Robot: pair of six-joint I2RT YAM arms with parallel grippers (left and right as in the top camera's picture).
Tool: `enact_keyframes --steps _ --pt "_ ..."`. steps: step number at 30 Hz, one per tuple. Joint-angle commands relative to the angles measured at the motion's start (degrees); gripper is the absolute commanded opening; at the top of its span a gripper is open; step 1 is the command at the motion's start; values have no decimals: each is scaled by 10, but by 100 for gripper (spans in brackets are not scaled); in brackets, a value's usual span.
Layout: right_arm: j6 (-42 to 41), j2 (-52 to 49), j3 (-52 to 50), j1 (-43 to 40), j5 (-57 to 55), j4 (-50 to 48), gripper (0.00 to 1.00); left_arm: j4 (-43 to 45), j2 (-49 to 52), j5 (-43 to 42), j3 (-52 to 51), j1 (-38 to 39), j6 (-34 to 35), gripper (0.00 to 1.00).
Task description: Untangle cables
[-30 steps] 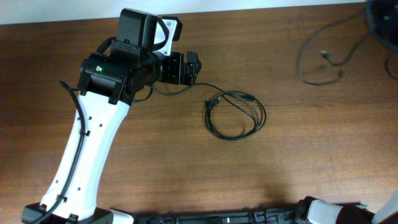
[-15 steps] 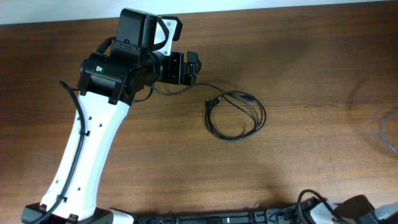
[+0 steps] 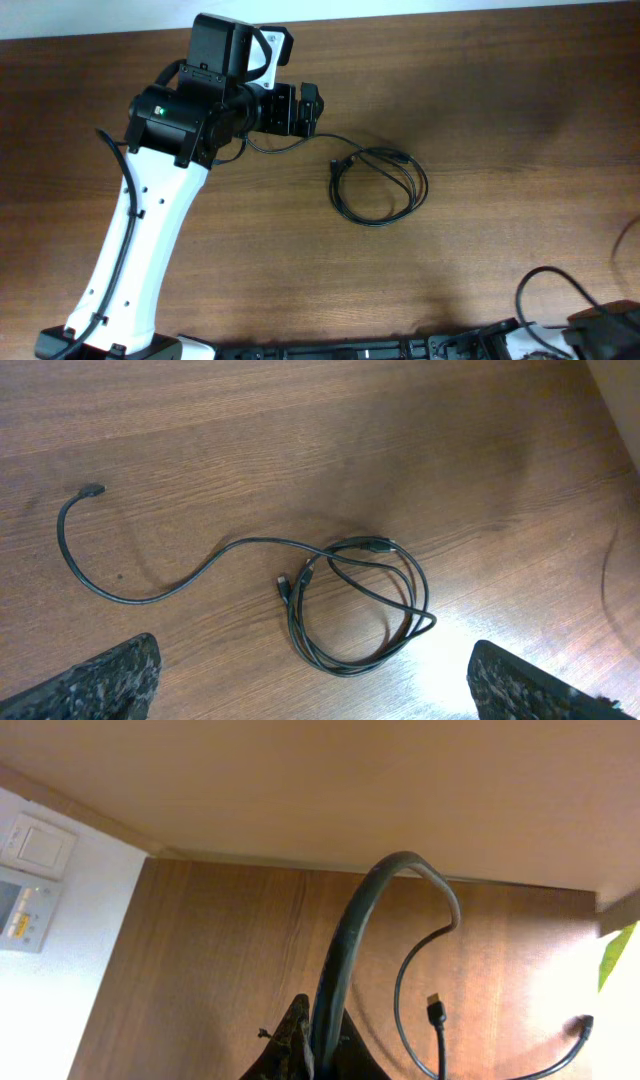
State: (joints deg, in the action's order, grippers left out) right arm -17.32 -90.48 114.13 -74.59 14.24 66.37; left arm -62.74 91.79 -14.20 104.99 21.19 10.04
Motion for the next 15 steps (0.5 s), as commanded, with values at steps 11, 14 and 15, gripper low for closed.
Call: enact_keyframes --steps 11,14,15 --pt "4 -41 8 -1 121 -72 4 1 1 -6 8 -3 -9 99" --pt "4 -64 3 -1 120 -67 4 1 1 -6 8 -3 -10 99" --pt "4 -73 2 -1 119 -65 4 1 1 -6 8 -3 -9 99"
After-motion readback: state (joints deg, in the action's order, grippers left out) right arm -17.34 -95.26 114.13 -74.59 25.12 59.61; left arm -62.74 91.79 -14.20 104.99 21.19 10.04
